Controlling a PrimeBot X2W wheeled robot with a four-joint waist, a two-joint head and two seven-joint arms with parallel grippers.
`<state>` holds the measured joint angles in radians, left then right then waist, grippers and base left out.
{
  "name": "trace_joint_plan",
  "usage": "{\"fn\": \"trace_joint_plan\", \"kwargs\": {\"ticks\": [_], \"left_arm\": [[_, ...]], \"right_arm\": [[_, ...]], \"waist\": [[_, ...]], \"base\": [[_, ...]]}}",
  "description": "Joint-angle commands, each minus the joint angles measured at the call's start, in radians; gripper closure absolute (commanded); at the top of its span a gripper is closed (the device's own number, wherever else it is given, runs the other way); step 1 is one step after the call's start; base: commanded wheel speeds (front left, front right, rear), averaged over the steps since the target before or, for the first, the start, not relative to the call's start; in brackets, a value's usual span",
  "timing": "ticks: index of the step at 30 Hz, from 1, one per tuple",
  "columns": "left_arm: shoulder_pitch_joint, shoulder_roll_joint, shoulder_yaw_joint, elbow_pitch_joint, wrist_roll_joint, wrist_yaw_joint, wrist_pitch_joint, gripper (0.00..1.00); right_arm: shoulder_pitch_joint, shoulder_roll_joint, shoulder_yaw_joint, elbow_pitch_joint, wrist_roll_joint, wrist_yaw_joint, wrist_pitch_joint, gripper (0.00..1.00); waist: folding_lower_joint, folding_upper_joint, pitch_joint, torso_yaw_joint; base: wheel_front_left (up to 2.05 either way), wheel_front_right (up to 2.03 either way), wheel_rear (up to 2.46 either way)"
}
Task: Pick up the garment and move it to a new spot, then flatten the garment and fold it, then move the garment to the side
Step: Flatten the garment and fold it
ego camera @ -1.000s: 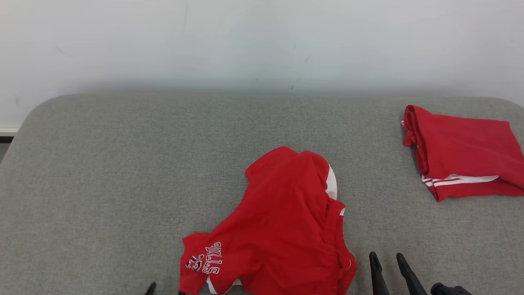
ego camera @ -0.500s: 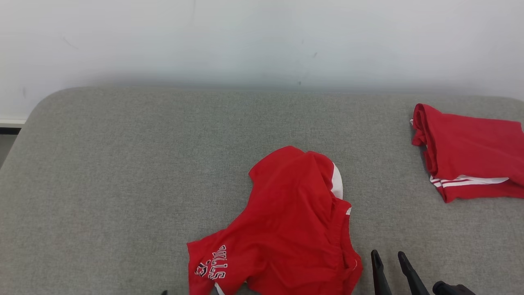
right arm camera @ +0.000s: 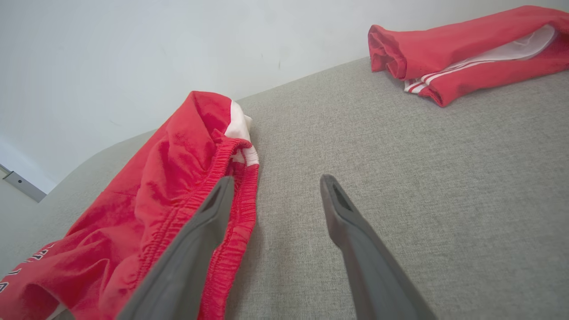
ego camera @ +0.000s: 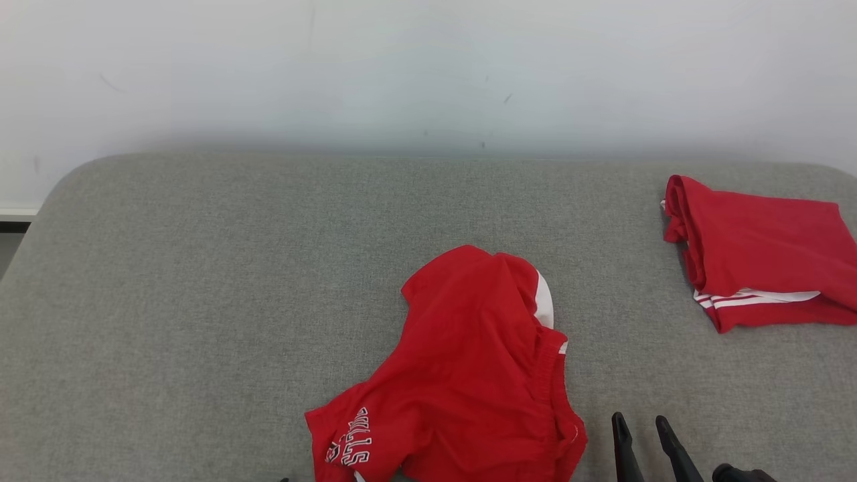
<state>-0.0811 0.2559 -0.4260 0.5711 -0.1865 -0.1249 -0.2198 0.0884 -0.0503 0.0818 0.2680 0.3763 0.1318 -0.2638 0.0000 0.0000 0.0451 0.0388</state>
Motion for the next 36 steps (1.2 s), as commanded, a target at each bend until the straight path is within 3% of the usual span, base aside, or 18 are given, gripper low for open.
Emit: {"fn": "trace_joint_plan", "kwargs": {"ticks": [1, 5, 16, 26, 31, 36], "left_arm": [[0.016, 0.002, -0.009, -0.003, 0.007, 0.004, -0.011, 0.0], [0.017, 0.003, -0.038, -0.033, 0.039, 0.01, -0.03, 0.0], [0.027, 0.017, -0.003, -0.188, 0.03, 0.039, -0.046, 0.0], [0.086, 0.001, 0.022, -0.176, -0.026, 0.041, -0.046, 0.0], [0.125, -0.018, 0.027, -0.172, -0.033, 0.037, -0.046, 0.0], [0.15, -0.001, 0.005, -0.157, 0.011, 0.031, -0.045, 0.0]], "right_arm": [[0.016, 0.0, -0.002, -0.006, 0.005, -0.002, -0.001, 0.0], [0.017, 0.0, 0.0, -0.006, 0.011, -0.002, -0.001, 0.0], [0.028, 0.0, 0.01, 0.0, 0.017, -0.002, -0.001, 0.0], [0.02, -0.03, 0.157, 0.036, 0.085, -0.002, -0.001, 0.0], [0.017, -0.042, 0.157, 0.027, 0.09, -0.002, -0.001, 0.0], [0.034, -0.04, 0.142, 0.018, 0.078, -0.002, -0.001, 0.0]], "waist": [[0.0, 0.0, -0.001, 0.003], [0.0, 0.0, -0.005, 0.015], [0.0, 0.0, -0.029, 0.041], [0.0, 0.0, -0.048, 0.052], [0.0, 0.0, -0.051, 0.059], [0.0, 0.0, -0.053, 0.071]], "base": [[0.0, 0.0, 0.0], [0.0, 0.0, 0.0], [0.0, 0.0, 0.0], [0.0, 0.0, 0.0], [0.0, 0.0, 0.0], [0.0, 0.0, 0.0]]}}
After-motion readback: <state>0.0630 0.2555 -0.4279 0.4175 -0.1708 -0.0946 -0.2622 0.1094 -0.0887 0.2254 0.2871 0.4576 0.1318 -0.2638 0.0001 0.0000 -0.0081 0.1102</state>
